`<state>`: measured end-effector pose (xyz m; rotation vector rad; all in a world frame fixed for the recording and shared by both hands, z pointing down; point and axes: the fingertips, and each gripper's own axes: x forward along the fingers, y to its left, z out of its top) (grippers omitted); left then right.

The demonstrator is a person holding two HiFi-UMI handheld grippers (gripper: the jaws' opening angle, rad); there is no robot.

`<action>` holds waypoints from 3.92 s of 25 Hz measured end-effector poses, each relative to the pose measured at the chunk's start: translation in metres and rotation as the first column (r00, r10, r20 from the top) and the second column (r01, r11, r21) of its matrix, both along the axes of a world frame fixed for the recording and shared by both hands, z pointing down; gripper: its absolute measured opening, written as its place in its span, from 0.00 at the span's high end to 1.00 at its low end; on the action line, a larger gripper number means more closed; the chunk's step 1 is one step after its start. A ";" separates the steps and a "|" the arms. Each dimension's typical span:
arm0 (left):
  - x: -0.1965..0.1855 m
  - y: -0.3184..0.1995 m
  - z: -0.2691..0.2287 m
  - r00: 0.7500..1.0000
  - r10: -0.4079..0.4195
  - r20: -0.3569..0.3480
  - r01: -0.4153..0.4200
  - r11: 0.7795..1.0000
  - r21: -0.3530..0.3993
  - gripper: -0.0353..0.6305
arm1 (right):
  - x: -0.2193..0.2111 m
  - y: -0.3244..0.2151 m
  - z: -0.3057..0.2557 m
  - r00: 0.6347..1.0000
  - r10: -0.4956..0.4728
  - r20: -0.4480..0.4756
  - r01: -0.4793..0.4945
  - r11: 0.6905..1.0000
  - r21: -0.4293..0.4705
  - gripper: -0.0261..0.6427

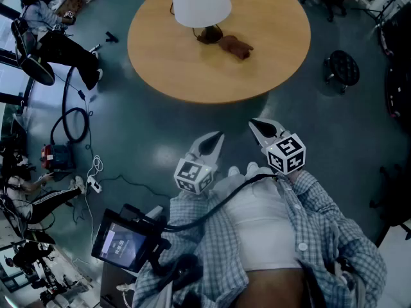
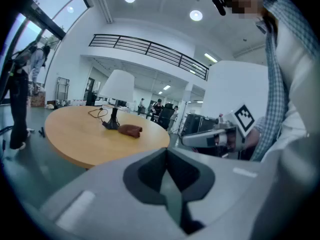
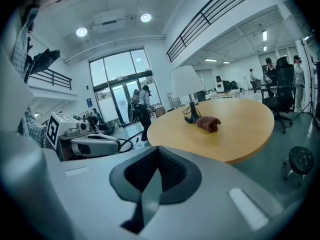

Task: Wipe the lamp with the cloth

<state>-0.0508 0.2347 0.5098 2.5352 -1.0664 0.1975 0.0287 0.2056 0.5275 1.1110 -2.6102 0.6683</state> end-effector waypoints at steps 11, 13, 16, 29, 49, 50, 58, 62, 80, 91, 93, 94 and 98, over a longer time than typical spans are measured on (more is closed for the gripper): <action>0.005 0.000 0.003 1.000 0.013 -0.003 -0.013 1.000 -0.017 0.94 | 0.004 0.001 0.005 1.000 -0.008 -0.025 0.008 1.000 -0.008 0.96; 0.007 0.000 0.002 1.000 0.014 -0.002 -0.014 1.000 -0.019 0.94 | 0.005 0.000 0.004 1.000 -0.010 -0.025 0.009 1.000 -0.009 0.96; 0.009 -0.001 0.003 1.000 0.013 0.000 -0.013 1.000 -0.020 0.94 | 0.006 -0.001 0.004 1.000 -0.018 -0.017 0.018 1.000 -0.011 0.96; 0.011 0.002 -0.012 0.999 -0.046 0.028 0.046 0.999 0.012 0.94 | 0.027 -0.003 0.002 1.000 -0.005 0.028 0.006 1.000 -0.020 0.96; 0.000 -0.115 0.003 1.000 0.007 0.025 -0.007 1.000 0.008 0.94 | 0.010 -0.109 0.017 1.000 0.001 -0.031 -0.001 1.000 -0.022 0.96; -0.004 -0.127 0.002 1.000 0.013 0.021 -0.013 1.000 0.008 0.94 | 0.007 -0.122 0.015 0.999 0.006 -0.032 -0.007 1.000 -0.022 0.96; -0.033 -0.206 0.003 0.994 -0.061 -0.096 0.056 0.997 -0.051 0.94 | -0.001 -0.191 0.005 0.997 0.074 -0.036 -0.075 0.997 -0.030 0.96; -0.030 -0.229 0.013 0.990 -0.069 -0.119 0.060 0.995 -0.080 0.94 | 0.003 -0.210 0.011 0.996 0.070 -0.047 -0.071 0.997 -0.041 0.96; 0.002 -0.344 -0.010 0.769 -0.119 -0.628 0.033 0.989 -0.147 0.76 | 0.036 -0.298 0.020 0.997 -0.028 -0.072 0.024 0.999 -0.049 0.96; -0.009 -0.344 -0.054 0.555 -0.064 -0.829 0.035 0.998 -0.053 0.68 | 0.020 -0.294 0.029 0.988 -0.103 -0.112 0.095 0.993 -0.073 0.96; -0.012 -0.340 -0.061 0.556 -0.033 -0.830 0.036 0.999 -0.016 0.74 | 0.015 -0.296 0.035 0.983 -0.119 -0.142 0.109 0.991 -0.074 0.96; -0.012 -0.338 -0.063 0.557 -0.020 -0.830 0.033 0.999 -0.002 0.79 | 0.014 -0.298 0.039 0.978 -0.128 -0.164 0.117 0.990 -0.075 0.96; -0.011 -0.337 -0.065 0.565 -0.020 -0.825 0.037 0.999 0.001 0.80 | 0.008 -0.312 0.058 0.948 -0.178 -0.265 0.161 0.983 -0.084 0.96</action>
